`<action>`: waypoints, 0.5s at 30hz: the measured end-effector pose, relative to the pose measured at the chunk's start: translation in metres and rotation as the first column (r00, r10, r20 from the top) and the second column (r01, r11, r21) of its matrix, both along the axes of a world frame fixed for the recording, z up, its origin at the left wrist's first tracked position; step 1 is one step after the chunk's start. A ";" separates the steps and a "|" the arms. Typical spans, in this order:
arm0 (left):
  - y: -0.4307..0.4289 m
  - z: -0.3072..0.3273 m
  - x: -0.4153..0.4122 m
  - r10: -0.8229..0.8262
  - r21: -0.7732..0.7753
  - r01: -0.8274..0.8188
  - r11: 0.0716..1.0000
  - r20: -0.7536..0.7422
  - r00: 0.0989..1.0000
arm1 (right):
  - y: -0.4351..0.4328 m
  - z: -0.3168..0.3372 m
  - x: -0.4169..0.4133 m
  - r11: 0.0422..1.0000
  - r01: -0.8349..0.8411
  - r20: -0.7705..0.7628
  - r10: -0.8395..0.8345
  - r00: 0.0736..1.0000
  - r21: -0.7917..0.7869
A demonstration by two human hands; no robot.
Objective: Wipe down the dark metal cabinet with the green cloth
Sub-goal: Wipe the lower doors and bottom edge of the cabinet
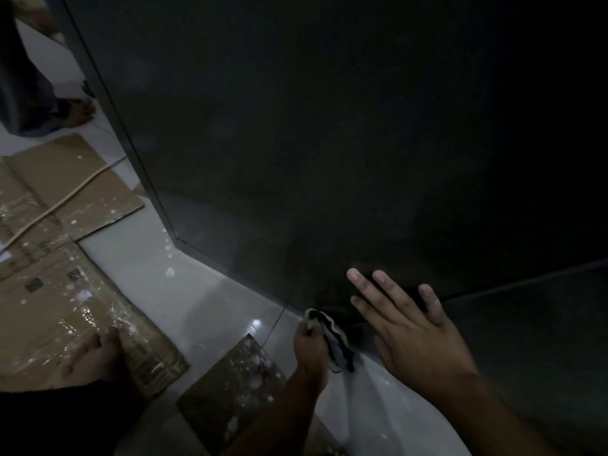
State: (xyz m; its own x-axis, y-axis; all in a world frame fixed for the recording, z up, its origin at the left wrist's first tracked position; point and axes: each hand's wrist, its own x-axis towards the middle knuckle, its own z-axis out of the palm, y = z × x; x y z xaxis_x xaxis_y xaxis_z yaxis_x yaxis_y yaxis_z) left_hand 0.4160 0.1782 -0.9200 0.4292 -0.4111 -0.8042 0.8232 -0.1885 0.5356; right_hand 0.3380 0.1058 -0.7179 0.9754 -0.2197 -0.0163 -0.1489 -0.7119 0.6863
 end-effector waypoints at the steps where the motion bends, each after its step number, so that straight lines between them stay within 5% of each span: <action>1: 0.002 0.004 0.009 0.051 0.017 -0.052 0.999 0.036 0.998 | 0.000 0.000 -0.001 1.000 0.003 0.004 -0.003 1.000 -0.003; 6: 0.009 0.072 0.083 0.303 -0.016 -0.311 0.950 0.277 0.912 | 0.003 0.020 0.003 0.994 0.001 0.026 0.001 1.000 -0.109; 9: 0.015 0.134 0.113 0.383 -0.117 -0.367 0.923 0.393 0.836 | 0.014 0.056 0.021 0.993 0.083 0.239 -0.060 0.969 -0.088; 15: 0.030 0.270 0.141 0.415 -0.356 -0.225 0.907 0.666 0.620 | 0.030 0.144 0.020 0.975 0.189 0.677 -0.215 0.704 0.114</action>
State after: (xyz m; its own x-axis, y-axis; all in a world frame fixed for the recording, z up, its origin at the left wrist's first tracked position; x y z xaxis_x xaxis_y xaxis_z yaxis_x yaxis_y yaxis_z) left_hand 0.5570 0.2080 -0.6503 0.9630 -0.2521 -0.0952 0.1501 0.2085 0.9664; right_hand 0.3585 0.1359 -0.5736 0.6560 -0.4250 0.6238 -0.7093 -0.6295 0.3171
